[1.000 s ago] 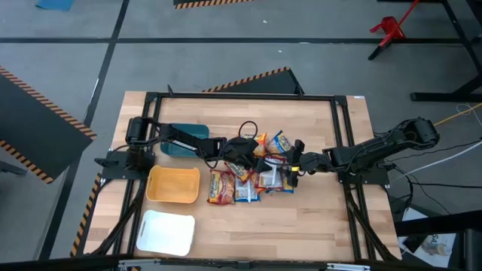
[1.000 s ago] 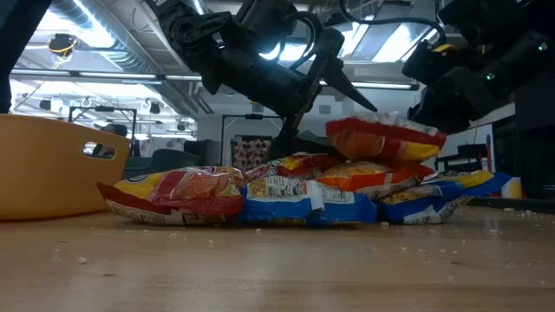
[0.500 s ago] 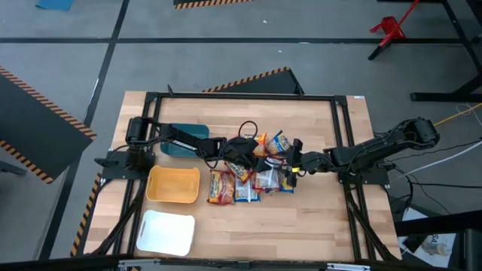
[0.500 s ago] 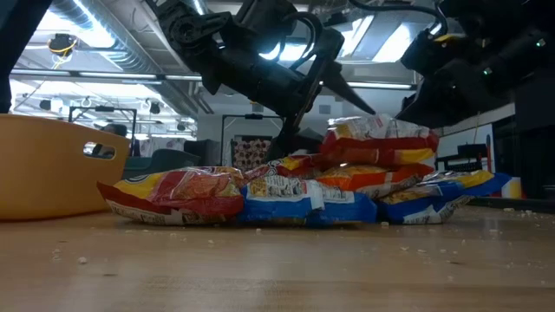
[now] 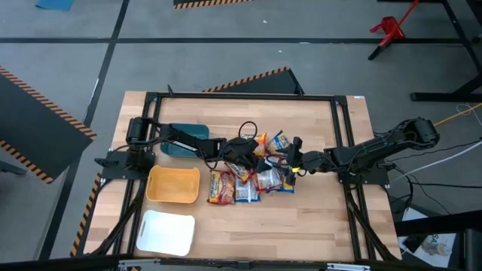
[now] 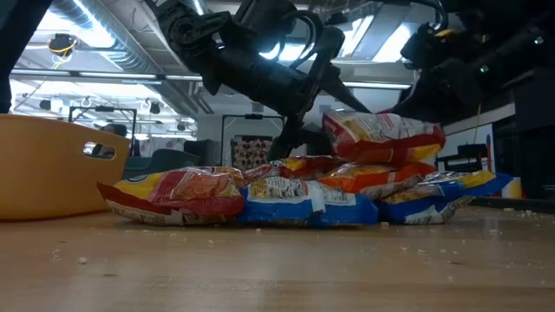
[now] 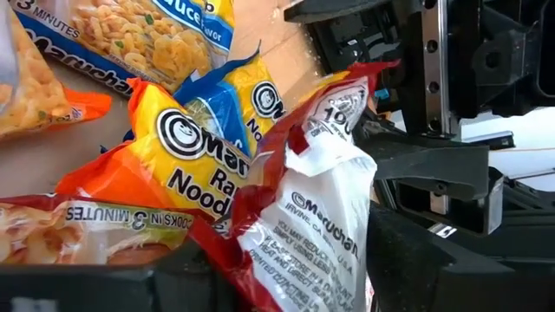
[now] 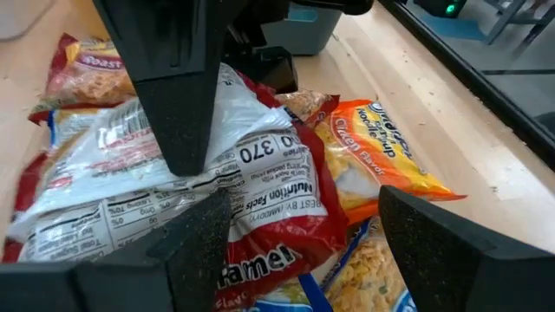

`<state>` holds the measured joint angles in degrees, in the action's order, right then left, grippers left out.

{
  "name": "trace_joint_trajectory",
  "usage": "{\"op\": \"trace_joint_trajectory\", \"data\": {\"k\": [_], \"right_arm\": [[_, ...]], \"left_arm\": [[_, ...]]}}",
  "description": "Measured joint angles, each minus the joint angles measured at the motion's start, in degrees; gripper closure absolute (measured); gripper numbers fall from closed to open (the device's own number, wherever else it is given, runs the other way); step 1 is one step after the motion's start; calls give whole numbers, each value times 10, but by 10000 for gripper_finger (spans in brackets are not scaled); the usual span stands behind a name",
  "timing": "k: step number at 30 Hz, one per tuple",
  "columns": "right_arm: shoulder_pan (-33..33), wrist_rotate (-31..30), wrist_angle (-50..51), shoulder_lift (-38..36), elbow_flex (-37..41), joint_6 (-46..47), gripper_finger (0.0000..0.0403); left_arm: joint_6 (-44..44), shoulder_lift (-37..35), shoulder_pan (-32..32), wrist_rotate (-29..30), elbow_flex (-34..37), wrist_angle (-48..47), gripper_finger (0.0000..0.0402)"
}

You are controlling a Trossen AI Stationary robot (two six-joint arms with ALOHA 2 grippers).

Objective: Sort Maruchan noodles
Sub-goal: Put the right red noodle pack into the white bin

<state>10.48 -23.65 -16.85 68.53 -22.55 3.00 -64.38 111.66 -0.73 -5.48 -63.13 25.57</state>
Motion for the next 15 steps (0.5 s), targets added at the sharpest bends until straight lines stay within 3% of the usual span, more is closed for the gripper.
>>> {"op": "trace_joint_trajectory", "data": {"k": [6, 15], "right_arm": [[0, 6, 40, -29, -1, -5, 121], [0, -12, 102, -146, -1, -23, 121]], "left_arm": [[2, -2, 0, -15, 0, 5, 231], [1, -4, -15, -48, 0, 13, 232]]}}
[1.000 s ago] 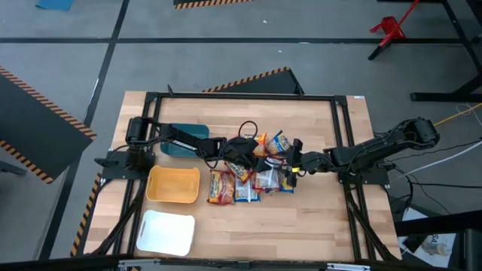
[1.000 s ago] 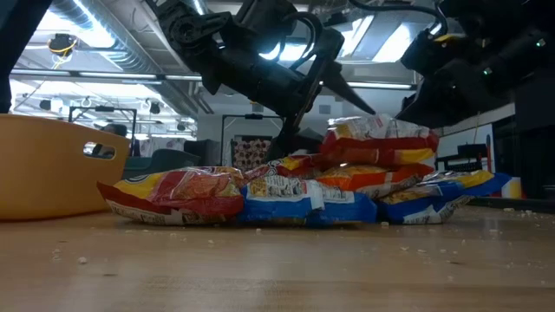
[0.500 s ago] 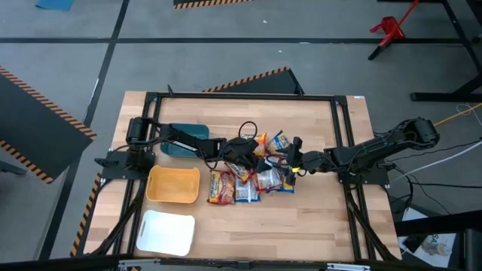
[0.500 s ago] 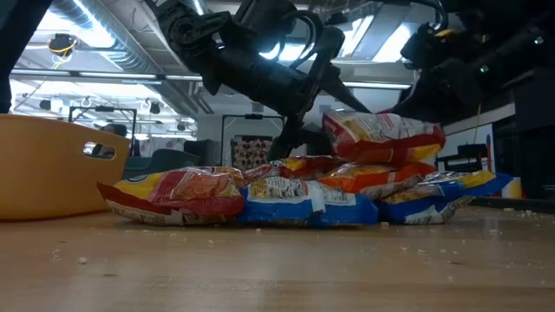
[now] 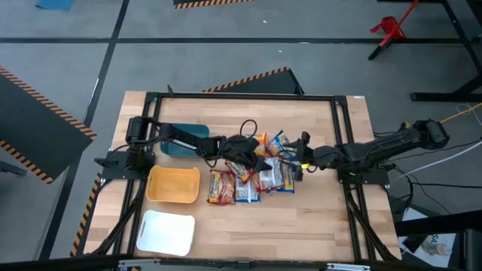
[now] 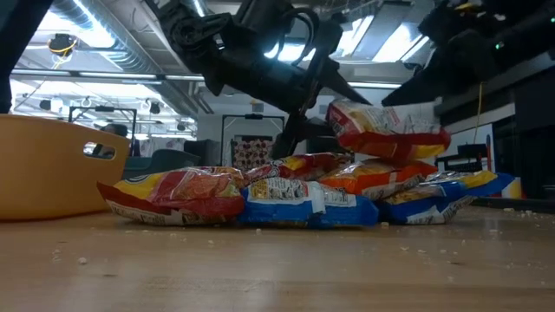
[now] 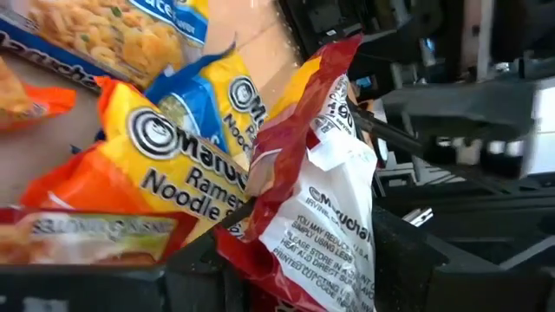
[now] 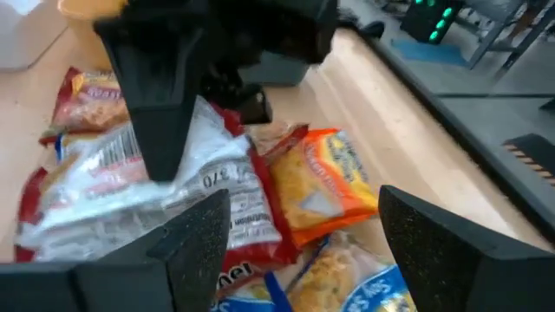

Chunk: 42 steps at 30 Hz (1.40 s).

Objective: Sort Maruchan noodles
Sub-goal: Put the right red noodle pack into the white bin

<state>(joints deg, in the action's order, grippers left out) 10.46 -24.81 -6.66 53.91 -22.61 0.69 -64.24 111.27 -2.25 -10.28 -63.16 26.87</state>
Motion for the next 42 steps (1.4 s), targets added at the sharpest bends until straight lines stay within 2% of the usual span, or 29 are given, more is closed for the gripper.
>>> {"op": "trace_joint_trajectory", "data": {"k": [5, 9, 16, 21, 23, 28, 34, 39, 42], "right_arm": [[0, -55, 85, -66, 0, 2, 121], [0, -76, 127, -100, 0, 10, 121], [0, -77, 133, -105, 0, 17, 121], [0, -70, 133, -101, 0, 21, 121], [0, -65, 133, -101, 0, 29, 121], [0, -53, 133, -101, 0, 45, 121], [0, -51, 138, -98, 1, 58, 121], [0, -55, 139, -98, 1, 67, 121], [0, -55, 139, -98, 1, 69, 121]], "left_arm": [[-2, 0, -8, -36, 0, 29, 232], [-1, -10, -8, -122, 0, 70, 232], [-28, -64, 4, -302, 0, 63, 232], [-34, -120, 46, -422, -1, -16, 232], [-27, -145, 68, -451, -1, -62, 232], [1, -202, 132, -452, -1, -166, 232], [63, -238, 198, -411, -1, -339, 232], [117, -237, 241, -453, -1, -520, 232], [179, -237, 264, -460, -1, -598, 232]]}}
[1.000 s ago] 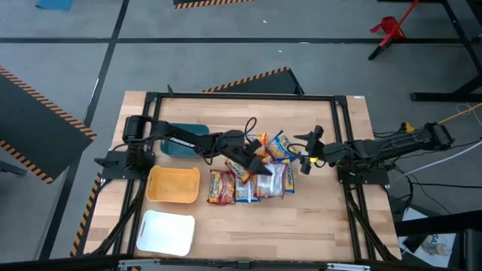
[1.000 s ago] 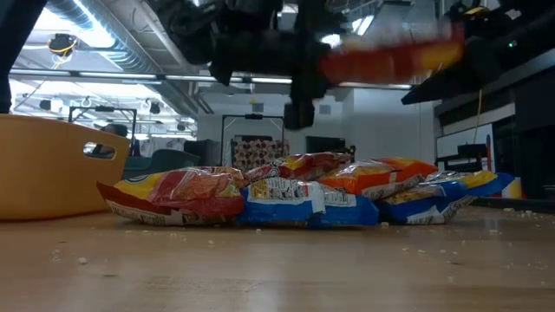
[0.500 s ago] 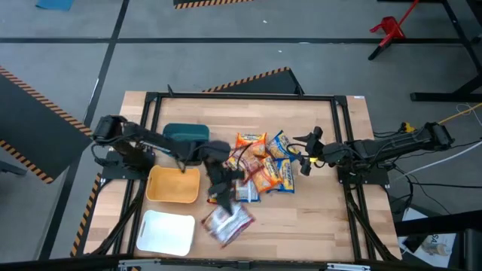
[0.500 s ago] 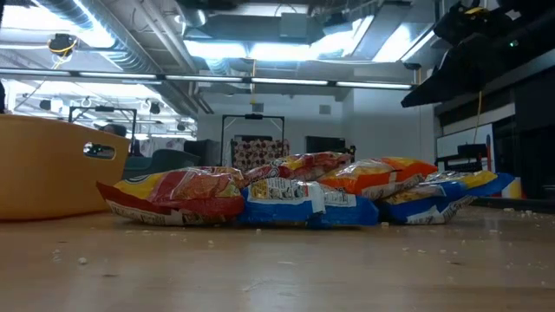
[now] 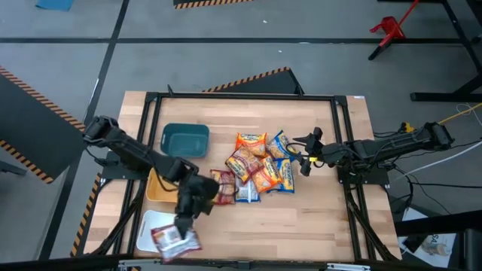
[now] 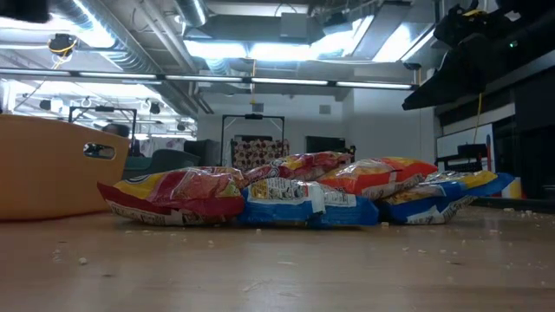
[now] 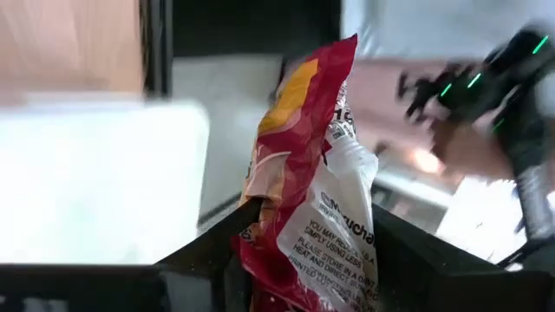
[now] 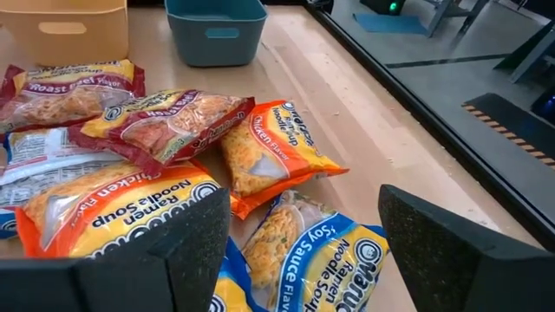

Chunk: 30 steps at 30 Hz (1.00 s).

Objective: Sort Maruchan noodles
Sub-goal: Put the right red noodle pack into the white bin

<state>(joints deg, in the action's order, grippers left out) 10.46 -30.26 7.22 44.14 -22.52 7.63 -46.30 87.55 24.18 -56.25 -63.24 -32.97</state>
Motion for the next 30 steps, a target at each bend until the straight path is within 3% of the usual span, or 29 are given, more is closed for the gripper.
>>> {"op": "trace_joint_trajectory", "data": {"k": [11, 30], "right_arm": [[0, -2, 1, 0, 0, 21, 121], [0, -19, 3, 0, 0, 30, 121]], "left_arm": [[264, 0, 25, 140, 0, -177, 232], [404, 6, 60, 152, 0, -221, 232]]}}
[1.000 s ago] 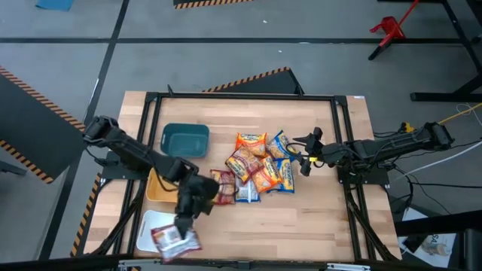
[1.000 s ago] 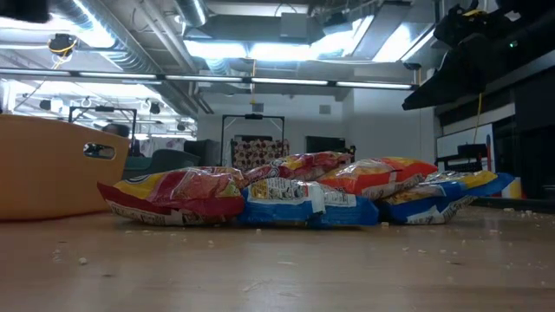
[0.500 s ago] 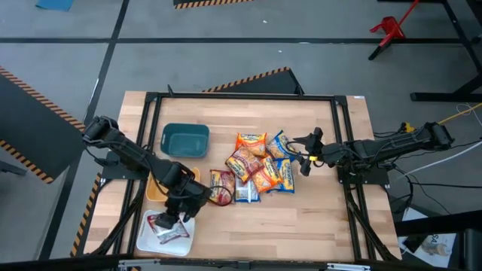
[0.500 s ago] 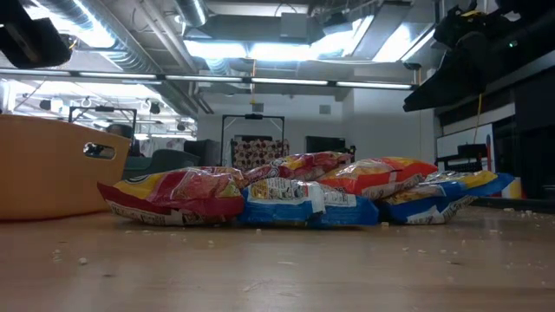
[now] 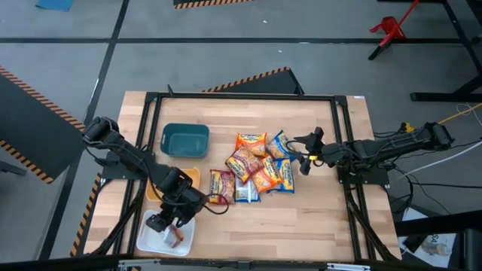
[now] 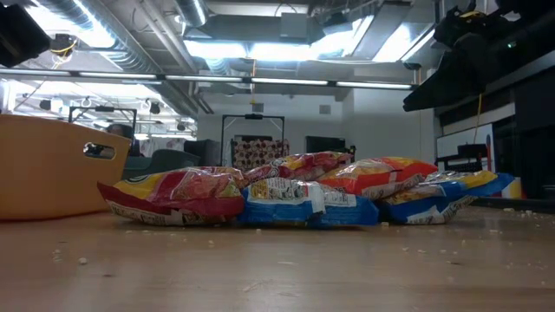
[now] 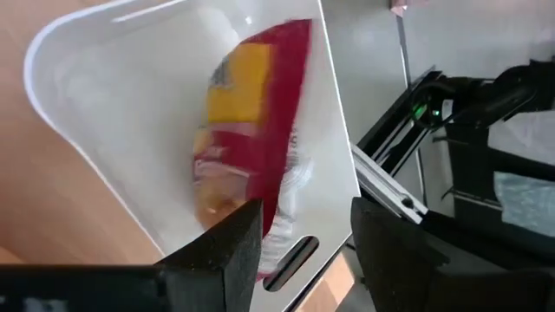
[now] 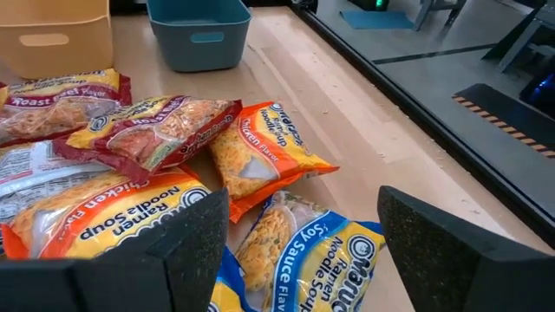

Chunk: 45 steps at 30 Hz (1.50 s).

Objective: Sort Maruchan noodles
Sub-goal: Put the right red noodle pack into the white bin

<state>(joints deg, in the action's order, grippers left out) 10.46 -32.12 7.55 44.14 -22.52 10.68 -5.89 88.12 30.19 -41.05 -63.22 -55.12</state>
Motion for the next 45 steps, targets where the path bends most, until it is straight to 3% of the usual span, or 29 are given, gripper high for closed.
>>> {"op": "trace_joint_trajectory", "data": {"k": [9, 14, 17, 23, 26, 35, 39, 45], "right_arm": [[0, 0, 0, 0, 0, 0, 121], [0, 0, 0, 0, 0, 0, 121], [0, 0, 0, 0, 0, 0, 121], [0, 0, 0, 0, 0, 0, 121], [0, 1, 0, 0, 0, -1, 121], [0, 2, 1, 0, 0, 0, 121], [0, 2, 4, 0, 0, 0, 121], [0, 2, 10, 0, 0, 0, 121]], "left_arm": [[-17, 0, -4, 43, 0, -60, 231], [-43, 0, -12, 9, 0, -82, 231], [-69, 0, -12, 16, 0, -78, 232], [-79, 0, -13, 162, 0, -70, 232], [-78, 0, -13, 206, 0, -70, 232], [-106, 0, -11, 151, 0, -32, 232], [-99, 1, -5, 180, 0, -29, 232], [-87, 28, 5, 161, 0, -27, 232]]}}
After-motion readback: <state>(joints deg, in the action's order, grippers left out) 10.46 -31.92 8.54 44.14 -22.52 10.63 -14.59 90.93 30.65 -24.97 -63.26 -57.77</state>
